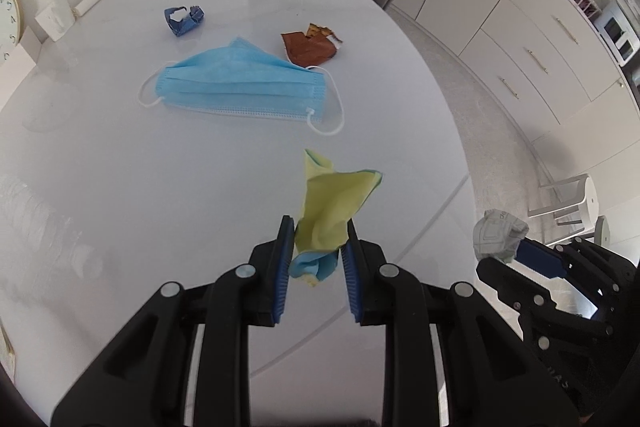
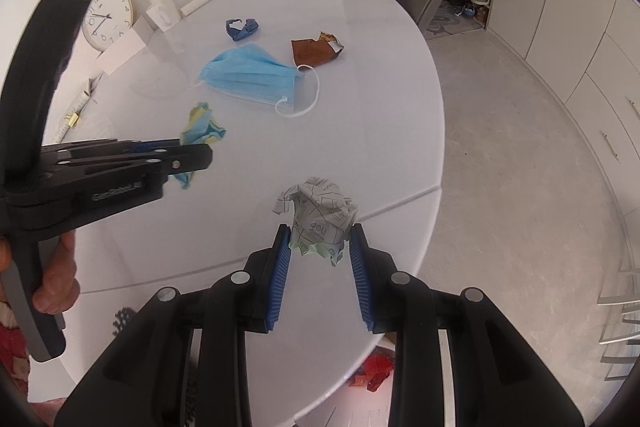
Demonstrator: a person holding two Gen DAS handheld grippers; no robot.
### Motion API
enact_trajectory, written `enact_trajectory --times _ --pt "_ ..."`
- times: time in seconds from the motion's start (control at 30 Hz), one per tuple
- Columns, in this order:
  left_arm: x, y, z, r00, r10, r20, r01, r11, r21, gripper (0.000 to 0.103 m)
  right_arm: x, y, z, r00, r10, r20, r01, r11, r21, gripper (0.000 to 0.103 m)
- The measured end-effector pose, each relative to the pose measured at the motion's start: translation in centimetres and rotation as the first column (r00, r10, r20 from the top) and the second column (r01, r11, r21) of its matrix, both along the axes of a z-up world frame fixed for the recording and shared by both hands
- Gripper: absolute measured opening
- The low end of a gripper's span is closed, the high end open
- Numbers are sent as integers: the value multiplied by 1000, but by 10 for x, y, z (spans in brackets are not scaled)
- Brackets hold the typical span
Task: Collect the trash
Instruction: 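Carry both items to the bin and open both tools over it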
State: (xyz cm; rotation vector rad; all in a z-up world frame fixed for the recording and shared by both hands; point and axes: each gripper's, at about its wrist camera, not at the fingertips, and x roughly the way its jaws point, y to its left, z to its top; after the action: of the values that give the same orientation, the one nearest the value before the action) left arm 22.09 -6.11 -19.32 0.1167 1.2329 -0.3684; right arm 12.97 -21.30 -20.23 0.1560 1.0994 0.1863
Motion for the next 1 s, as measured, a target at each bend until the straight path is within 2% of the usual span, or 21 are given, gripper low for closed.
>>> enact_trajectory --times 0.13,0.33,0.6,0.8,1.0 --pt "-40 -1 20 1000 -20 18 20 1000 -3 24 -37 -9 7 1000 -27 12 27 1000 -1 31" --pt "-107 -8 35 997 -82 11 82 996 -24 24 -95 -25 9 998 -67 11 67 998 -2 31" --pt "-184 -13 23 983 -178 -50 176 983 -42 24 -165 -42 -11 993 -109 -43 109 994 5 31" --pt "-217 -19 12 974 -206 -90 202 978 -57 24 -195 -42 -37 991 -90 -100 88 996 -17 31" --pt "-241 -30 6 971 -219 -99 215 976 -43 24 -206 -43 -58 985 -72 -155 70 997 -16 41"
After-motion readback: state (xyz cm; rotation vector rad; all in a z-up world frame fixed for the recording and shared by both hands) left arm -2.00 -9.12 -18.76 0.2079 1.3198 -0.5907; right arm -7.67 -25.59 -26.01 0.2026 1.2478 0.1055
